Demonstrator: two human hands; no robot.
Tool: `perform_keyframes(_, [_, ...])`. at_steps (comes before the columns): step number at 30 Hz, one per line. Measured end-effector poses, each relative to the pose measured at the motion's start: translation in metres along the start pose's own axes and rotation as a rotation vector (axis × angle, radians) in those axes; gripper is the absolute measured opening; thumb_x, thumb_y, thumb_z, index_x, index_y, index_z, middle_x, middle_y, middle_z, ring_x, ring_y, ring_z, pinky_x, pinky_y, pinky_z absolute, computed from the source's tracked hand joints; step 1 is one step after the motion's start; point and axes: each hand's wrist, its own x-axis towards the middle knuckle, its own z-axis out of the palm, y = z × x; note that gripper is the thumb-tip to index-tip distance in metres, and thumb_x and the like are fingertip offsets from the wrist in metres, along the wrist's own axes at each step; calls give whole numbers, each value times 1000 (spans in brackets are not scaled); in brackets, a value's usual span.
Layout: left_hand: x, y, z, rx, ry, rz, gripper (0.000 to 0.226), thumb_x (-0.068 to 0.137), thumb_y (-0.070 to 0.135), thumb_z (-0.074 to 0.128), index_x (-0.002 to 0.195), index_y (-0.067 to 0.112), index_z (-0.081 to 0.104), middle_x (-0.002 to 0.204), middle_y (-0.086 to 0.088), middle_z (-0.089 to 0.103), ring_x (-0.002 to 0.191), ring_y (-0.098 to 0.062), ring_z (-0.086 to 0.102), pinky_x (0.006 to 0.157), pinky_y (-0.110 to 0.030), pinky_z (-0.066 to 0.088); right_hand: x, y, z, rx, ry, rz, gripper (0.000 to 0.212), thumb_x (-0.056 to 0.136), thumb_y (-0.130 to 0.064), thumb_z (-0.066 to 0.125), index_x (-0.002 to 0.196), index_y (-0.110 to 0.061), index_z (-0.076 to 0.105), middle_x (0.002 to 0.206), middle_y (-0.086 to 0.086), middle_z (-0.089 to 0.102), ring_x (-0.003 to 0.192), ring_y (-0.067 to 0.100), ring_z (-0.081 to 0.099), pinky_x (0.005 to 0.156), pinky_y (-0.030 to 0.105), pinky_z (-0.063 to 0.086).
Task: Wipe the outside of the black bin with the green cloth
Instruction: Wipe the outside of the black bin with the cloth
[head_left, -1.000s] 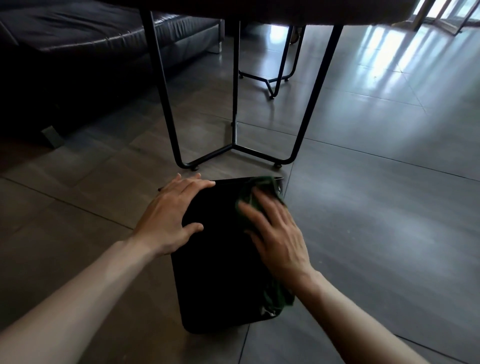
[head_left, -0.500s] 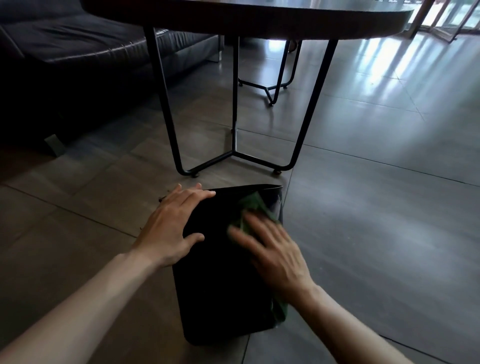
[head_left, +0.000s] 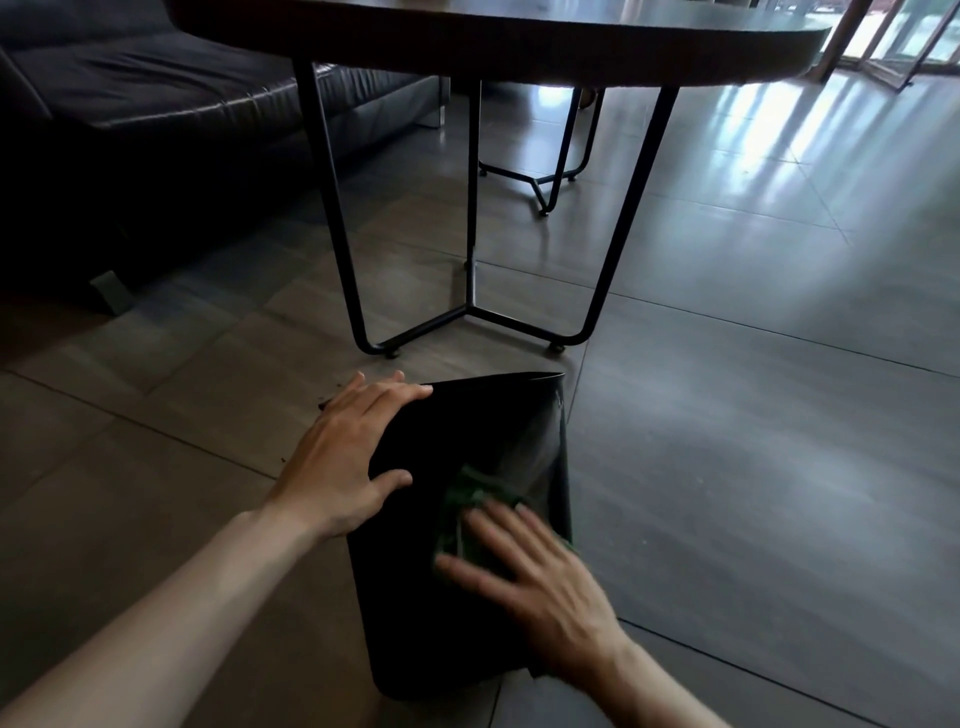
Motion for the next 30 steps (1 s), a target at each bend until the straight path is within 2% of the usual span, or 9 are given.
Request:
perform_keyframes(5, [3, 2, 0, -5, -1, -20, 95, 66, 20, 91, 146, 36, 42, 150, 7, 49, 143, 5, 26, 124, -18, 0, 59, 32, -27, 325, 248, 613, 62, 102, -31, 60, 158, -42, 34, 172, 5, 22, 162, 28, 16, 118, 49, 43])
perform_keyframes(8, [3, 2, -1, -4, 2, -30, 93, 67, 20, 90, 146, 36, 42, 149, 7, 50, 147, -2, 30, 126, -23, 3, 84, 4, -31, 507, 408, 889, 61, 100, -17, 66, 152, -40, 44, 168, 2, 27, 156, 30, 29, 110, 51, 49])
perform_keyframes(11, [3, 3, -1, 4, 1, -29, 92, 68, 19, 89, 146, 34, 43, 148, 7, 50, 147, -1, 30, 127, -26, 4, 92, -10, -43, 534, 508, 927, 56, 88, 3, 74, 136, -24, 63, 142, 6, 50, 135, 25, 49, 107, 49, 53])
perform_keyframes(13, [3, 4, -1, 1, 2, -21, 91, 68, 18, 89, 146, 32, 44, 148, 8, 51, 144, 3, 28, 127, -27, 5, 104, 1, -63, 664, 618, 919, 50, 86, 2, 77, 129, -21, 66, 129, 3, 57, 122, 15, 56, 105, 33, 52])
perform_keyframes(17, [5, 6, -1, 10, -22, 1, 90, 68, 22, 90, 146, 30, 44, 147, 6, 52, 147, -3, 32, 128, -33, 9, 122, 34, -86, 633, 832, 889, 45, 89, -10, 73, 129, -25, 57, 134, 5, 54, 121, 12, 55, 103, 13, 45])
perform_keyframes(20, [5, 5, -1, 18, -21, -7, 93, 67, 20, 90, 146, 32, 44, 148, 6, 51, 144, 3, 27, 127, -26, 5, 99, 30, -63, 506, 517, 791, 47, 93, -10, 72, 136, -22, 57, 162, 3, 38, 150, 26, 39, 115, 35, 42])
perform_keyframes(23, [6, 2, -1, 27, -21, -19, 95, 68, 23, 90, 148, 33, 41, 150, 7, 49, 142, 7, 23, 125, -22, 2, 56, 23, -32, 350, 229, 531, 59, 98, -36, 67, 152, -22, 47, 174, 4, 21, 162, 28, 14, 125, 53, 33])
perform_keyframes(27, [9, 0, -1, 11, -25, -36, 94, 68, 21, 90, 148, 33, 42, 150, 7, 49, 143, 5, 26, 126, -24, 3, 6, 20, -10, 99, -85, 131, 108, 81, -80, 63, 166, -29, 20, 176, 11, 7, 162, 36, 7, 127, 60, 21])
perform_keyframes(30, [9, 1, -1, 10, -27, -36, 93, 68, 20, 90, 147, 32, 42, 149, 7, 49, 147, -3, 30, 127, -28, 5, -16, 25, -7, -37, -196, -112, 99, 86, -68, 61, 167, -32, 17, 175, 15, 11, 162, 37, 10, 127, 57, 24])
